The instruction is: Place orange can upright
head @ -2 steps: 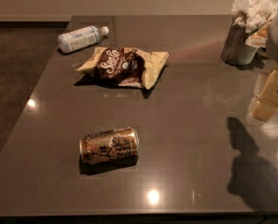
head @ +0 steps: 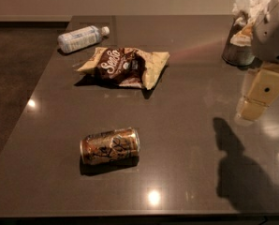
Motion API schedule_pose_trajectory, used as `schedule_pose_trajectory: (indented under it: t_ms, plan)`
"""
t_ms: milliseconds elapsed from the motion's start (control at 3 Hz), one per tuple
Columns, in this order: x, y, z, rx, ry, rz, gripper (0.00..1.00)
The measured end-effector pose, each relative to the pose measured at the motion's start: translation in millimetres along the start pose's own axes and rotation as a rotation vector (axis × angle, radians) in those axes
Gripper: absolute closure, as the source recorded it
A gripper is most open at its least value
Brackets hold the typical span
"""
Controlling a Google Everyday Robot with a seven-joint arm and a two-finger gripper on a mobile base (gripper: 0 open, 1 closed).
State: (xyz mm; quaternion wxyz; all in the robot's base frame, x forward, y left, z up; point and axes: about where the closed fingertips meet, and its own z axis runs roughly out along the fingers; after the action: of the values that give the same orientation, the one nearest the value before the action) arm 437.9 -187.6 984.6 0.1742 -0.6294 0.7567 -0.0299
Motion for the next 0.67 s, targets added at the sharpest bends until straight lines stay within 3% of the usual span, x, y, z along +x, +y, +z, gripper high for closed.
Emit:
schedule_pose_trajectory:
  t_ms: [667]
  plan:
    - [-94, 40, 20, -0.049, -0.077, -0.198, 0.00]
